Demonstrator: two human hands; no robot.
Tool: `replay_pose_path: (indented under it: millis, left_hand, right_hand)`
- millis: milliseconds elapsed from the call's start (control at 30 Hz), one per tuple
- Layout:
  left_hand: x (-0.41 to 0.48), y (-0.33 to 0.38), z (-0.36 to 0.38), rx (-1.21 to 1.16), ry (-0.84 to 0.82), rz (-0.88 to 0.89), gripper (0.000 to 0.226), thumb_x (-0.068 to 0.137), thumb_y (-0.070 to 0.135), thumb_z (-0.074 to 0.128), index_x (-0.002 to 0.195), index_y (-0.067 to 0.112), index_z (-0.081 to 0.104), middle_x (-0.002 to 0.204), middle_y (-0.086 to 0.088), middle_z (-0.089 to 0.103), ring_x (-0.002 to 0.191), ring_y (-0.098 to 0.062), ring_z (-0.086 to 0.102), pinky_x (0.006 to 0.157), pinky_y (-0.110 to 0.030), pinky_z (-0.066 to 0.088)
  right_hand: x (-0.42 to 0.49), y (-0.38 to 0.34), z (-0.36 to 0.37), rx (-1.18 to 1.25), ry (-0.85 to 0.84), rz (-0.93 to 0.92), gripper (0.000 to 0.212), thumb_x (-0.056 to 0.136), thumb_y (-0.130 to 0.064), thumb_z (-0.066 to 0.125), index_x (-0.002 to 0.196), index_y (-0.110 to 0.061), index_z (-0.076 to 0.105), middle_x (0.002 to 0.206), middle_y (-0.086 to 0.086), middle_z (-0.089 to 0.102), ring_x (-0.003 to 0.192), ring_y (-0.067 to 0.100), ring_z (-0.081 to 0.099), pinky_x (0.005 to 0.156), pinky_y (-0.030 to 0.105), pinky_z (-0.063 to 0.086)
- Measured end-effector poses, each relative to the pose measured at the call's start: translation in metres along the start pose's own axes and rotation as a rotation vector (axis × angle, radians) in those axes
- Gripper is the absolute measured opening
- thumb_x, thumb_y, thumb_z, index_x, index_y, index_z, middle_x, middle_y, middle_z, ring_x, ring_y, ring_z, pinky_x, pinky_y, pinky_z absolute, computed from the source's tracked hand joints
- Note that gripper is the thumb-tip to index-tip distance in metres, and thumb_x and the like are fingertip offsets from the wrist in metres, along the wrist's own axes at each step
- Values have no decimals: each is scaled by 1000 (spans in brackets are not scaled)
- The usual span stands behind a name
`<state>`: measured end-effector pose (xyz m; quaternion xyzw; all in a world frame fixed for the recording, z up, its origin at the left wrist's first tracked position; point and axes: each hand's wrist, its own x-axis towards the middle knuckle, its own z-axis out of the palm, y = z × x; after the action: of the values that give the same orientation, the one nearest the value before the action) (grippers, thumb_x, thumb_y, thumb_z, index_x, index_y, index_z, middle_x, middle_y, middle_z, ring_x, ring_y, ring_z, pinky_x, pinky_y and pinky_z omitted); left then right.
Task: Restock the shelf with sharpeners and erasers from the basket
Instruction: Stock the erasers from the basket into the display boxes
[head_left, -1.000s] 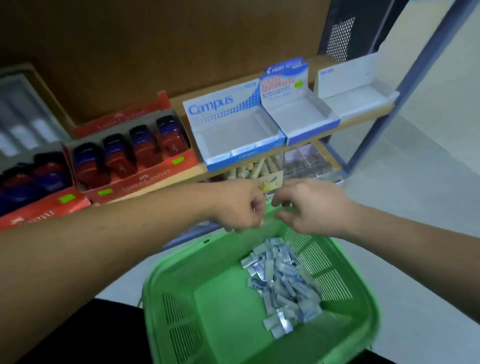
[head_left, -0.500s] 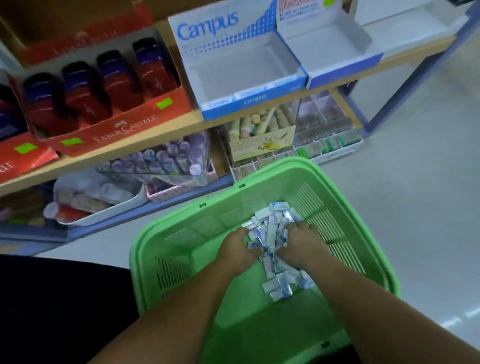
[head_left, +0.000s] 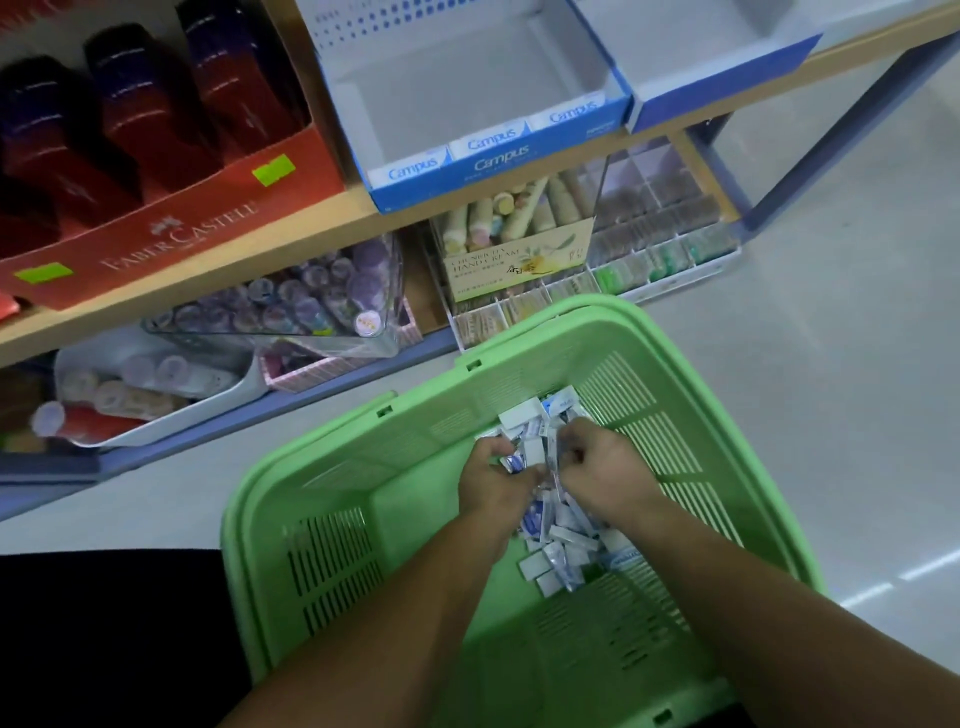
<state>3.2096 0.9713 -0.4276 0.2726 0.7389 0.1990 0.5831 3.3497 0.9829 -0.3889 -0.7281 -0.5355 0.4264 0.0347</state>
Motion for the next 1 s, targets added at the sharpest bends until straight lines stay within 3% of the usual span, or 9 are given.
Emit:
replay_pose_path:
  millis: [100,167,300,467,567,667,733,900,1000]
  left_hand:
    - [7,-8,6,45,31,51,31,66,1,81,69,22,58,70,-12,60,58,-19,51,50,-32,45]
    - [15,-19,11,75,33,71,25,60,11,76,73,21,56,75,-19,62,60,-20,52,53,-38,48]
    - [-5,1,-2,80,-12,67,33,77,5,78,76,20,49,67,-3,50,63,-19,42,61,-33,40]
    - [-2,5,-21,106,-122,30,21,88,11,78,94,7,58,82,-10,63,71,-19,53,65,-36,47]
    - [-5,11,-36,38,-179,4,11,89,2,76,94,6,67,90,-15,77,68,-21,67,58,-33,55]
    - [-14,20,-51,-5,-212,-12,7,91,1,73,92,8,71,80,-6,76,59,-14,64,57,-28,52]
    - [-22,32,-60,-7,-248,-4,6,94,5,70,92,10,70,82,-3,74,65,-14,62,58,-28,50]
    - [-50,81,-80,66,-365,110,14,100,18,64,106,6,69,97,-11,73,75,-17,66,65,-29,54]
    - [-78,122,-91,182,-422,223,12,99,15,67,104,5,70,85,-15,72,71,-19,66,67,-30,58]
  right_hand:
    - [3,-8,8,10,56,2,14,86,-27,66,98,-22,64,89,3,71,86,27,68,76,35,55]
    - [6,-14,11,46,66,68,24,85,-35,73,101,-24,59,94,1,71,90,25,66,80,33,54]
    - [12,-16,11,87,55,124,34,82,-25,80,108,-23,58,88,-4,65,87,21,64,78,32,51]
    - [10,-14,3,258,-42,131,21,90,-13,74,107,-16,64,77,-4,60,70,13,59,64,24,47]
    - [5,-24,-12,490,-56,175,16,90,-5,73,99,-12,62,79,3,64,71,20,64,67,34,59]
    - [-3,-40,-31,664,-104,221,12,92,-1,70,91,-8,61,75,9,66,65,23,67,77,46,64]
    - [-6,-49,-47,738,-178,225,11,93,0,68,91,-8,60,83,15,66,74,33,72,77,53,63]
    - [-23,-85,-99,634,-405,128,10,96,4,58,101,-5,59,95,20,62,84,40,75,72,45,62]
    - [-40,-114,-136,480,-426,7,13,90,2,70,102,-4,65,89,19,74,83,31,76,73,43,64]
